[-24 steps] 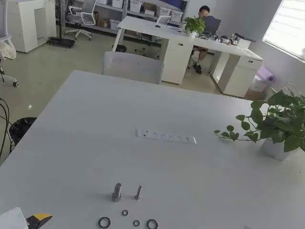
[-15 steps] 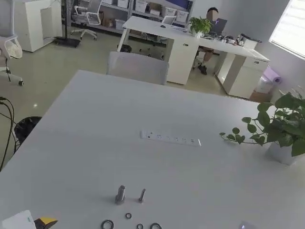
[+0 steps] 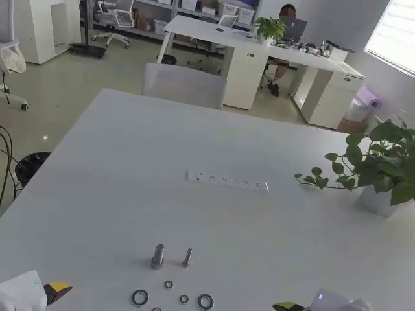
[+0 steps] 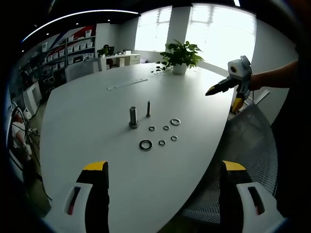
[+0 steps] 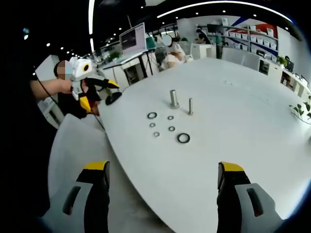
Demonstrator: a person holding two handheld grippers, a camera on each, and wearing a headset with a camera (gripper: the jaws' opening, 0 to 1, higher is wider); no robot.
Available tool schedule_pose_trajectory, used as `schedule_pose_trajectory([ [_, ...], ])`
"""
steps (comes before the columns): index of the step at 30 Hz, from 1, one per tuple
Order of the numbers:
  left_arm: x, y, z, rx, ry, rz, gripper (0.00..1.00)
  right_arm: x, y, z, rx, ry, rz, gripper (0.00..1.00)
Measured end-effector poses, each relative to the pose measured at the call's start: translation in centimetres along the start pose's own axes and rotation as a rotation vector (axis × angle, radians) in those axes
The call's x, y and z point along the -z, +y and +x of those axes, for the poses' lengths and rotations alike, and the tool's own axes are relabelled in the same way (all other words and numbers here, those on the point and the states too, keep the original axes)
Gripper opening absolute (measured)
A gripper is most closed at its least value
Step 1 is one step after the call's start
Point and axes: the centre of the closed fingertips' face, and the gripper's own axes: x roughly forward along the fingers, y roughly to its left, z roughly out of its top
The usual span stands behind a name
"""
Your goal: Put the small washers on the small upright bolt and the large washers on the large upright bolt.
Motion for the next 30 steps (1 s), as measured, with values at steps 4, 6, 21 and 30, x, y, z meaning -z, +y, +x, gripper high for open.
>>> schedule_pose_trajectory([
  [4, -0.4, 0.2, 0.2, -0.002, -0.023, -0.022, 0.98, 0.0, 0.0, 0.0, -0.009, 0.019, -0.017, 0.93],
  [6, -0.2, 0.3, 0.4, -0.003, -0.022, -0.035, 1.0, -0.3, -0.2, 0.1, -0.007, 0.02, -0.023, 0.92],
  [21, 0.5, 0.0, 1.3, -0.013, -0.022, -0.027, 0.98, -2.4, -1.2, 2.9, -0.044, 0.088, -0.071, 0.89],
  [30, 0.7, 0.0, 1.6, -0.011, -0.007, -0.029, 0.97, -3.6, -2.1, 4.5, -0.053, 0.144, -0.142, 0.84],
])
